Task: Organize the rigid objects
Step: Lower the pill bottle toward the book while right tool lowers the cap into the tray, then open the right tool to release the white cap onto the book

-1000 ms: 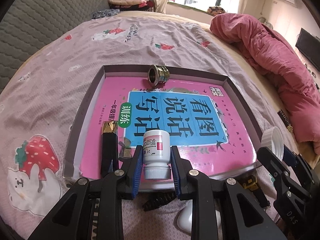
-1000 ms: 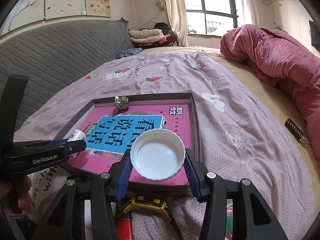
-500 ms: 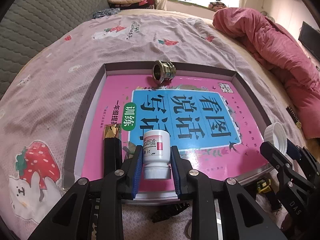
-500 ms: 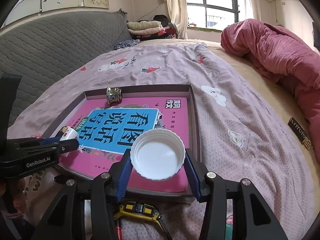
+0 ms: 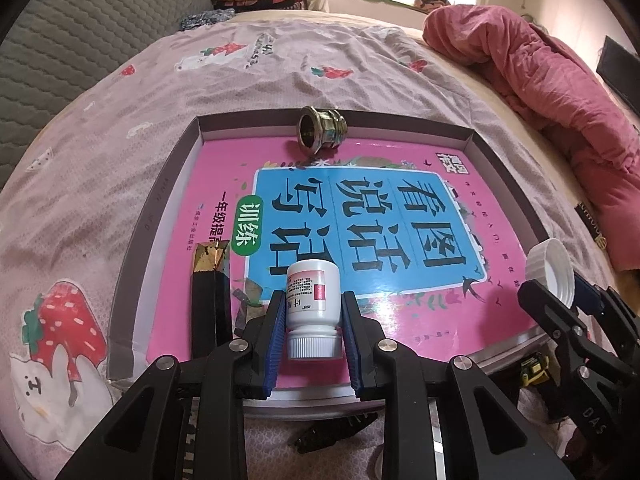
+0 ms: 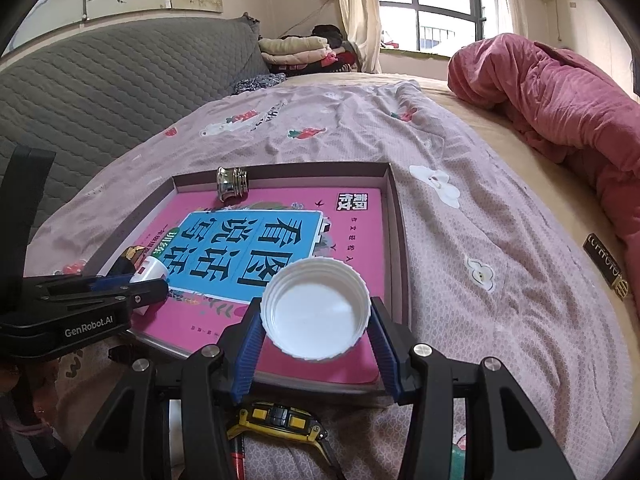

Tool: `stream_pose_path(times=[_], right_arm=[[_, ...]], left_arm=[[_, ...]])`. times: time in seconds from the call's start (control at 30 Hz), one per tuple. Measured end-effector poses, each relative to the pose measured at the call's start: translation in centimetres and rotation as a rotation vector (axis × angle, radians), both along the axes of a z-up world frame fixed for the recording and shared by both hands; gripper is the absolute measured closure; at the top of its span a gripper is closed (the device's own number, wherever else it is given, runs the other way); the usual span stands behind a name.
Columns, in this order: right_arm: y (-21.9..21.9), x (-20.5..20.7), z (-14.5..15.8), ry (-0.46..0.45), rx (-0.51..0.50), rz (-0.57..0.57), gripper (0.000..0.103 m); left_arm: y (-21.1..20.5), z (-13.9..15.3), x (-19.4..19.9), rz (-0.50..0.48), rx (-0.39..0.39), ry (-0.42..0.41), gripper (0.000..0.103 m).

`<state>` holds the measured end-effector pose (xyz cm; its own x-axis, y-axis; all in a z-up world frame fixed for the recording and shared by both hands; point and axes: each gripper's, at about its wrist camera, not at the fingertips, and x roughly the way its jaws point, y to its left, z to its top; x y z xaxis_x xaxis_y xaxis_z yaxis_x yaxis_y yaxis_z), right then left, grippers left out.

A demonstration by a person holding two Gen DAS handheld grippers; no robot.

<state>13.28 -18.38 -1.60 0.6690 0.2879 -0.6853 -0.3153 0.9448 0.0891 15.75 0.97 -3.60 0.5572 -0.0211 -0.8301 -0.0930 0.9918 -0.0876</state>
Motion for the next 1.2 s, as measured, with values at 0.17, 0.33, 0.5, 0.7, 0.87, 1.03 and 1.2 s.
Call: stream_pose_path(times=[0.17, 0.33, 0.5, 0.7, 0.87, 1.03, 1.2], right_arm=[[0.2, 0.1, 0.0, 0.002, -0.004, 0.007, 0.053], [0.4, 0.1, -0.4, 0.008, -0.02, 0.006, 0.053], [0.5, 0.2, -0.5, 0.013, -0.037, 0.005, 0.053], [1.5, 0.8, -0.7, 0.043, -0.117, 0.011, 0.052], [2.0, 1.6, -0.7, 0.106, -0.167, 0.017, 0.052], [2.1, 2.1, -0.9, 0.162, -0.181, 0.015, 0.052], [2.0, 2.3, -0.9, 0.184, -0.183, 0.011, 0.052]], left_arm=[[0.2, -0.3, 0.0, 0.006, -0.008, 0.004, 0.076], [0.3, -0.3, -0.1, 0.007, -0.007, 0.001, 0.076], [0.3, -0.4, 0.0, 0.005, -0.005, -0.004, 0.076], [0.1, -0.4, -0.1, -0.005, 0.014, -0.014, 0.076], [0.0, -0.5, -0.2, -0.009, 0.019, -0.015, 0.076], [0.0, -0.4, -0.2, -0.007, 0.01, -0.013, 0.076], [0.0, -0.5, -0.2, -0.007, 0.015, -0.009, 0.076]])
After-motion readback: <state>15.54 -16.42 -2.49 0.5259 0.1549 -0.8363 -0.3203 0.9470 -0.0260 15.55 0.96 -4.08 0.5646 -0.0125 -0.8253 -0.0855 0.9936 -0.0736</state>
